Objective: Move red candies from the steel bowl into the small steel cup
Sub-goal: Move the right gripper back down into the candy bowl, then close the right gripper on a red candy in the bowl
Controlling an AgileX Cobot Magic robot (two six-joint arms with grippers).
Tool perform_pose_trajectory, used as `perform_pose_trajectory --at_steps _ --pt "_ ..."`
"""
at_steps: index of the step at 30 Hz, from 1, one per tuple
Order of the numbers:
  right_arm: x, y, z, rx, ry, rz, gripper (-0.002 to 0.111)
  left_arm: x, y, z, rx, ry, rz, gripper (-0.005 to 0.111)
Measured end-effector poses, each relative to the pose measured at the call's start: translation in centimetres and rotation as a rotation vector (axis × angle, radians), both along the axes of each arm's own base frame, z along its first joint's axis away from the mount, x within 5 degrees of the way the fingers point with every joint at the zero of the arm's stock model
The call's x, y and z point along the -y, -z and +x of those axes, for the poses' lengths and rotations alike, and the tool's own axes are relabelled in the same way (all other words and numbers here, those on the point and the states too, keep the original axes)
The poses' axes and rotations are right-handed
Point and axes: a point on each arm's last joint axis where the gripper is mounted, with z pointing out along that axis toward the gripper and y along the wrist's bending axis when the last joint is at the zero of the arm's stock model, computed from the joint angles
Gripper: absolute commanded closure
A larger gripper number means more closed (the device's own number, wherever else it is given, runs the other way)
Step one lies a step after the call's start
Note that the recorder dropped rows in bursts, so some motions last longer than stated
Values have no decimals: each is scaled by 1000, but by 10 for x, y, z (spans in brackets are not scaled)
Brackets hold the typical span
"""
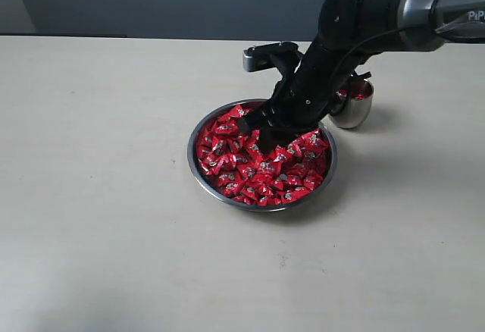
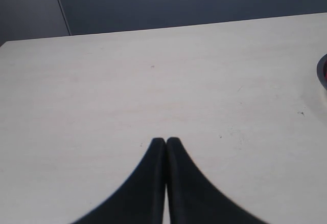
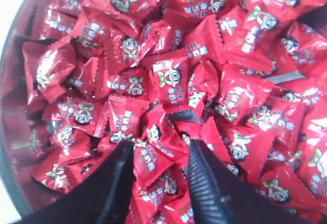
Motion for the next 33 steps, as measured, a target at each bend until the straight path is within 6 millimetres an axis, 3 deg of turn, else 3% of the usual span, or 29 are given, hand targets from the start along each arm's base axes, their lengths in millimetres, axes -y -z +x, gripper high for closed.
perform_pose_trajectory --at_steps 13,25,33 --pt "-18 -3 7 27 -302 -133 73 0 0 0 0 0 0 106" --pt "-17 -2 5 45 -410 -163 73 0 0 0 0 0 0 106" --pt "-35 -2 -6 146 -519 -218 73 0 0 0 0 0 0 106"
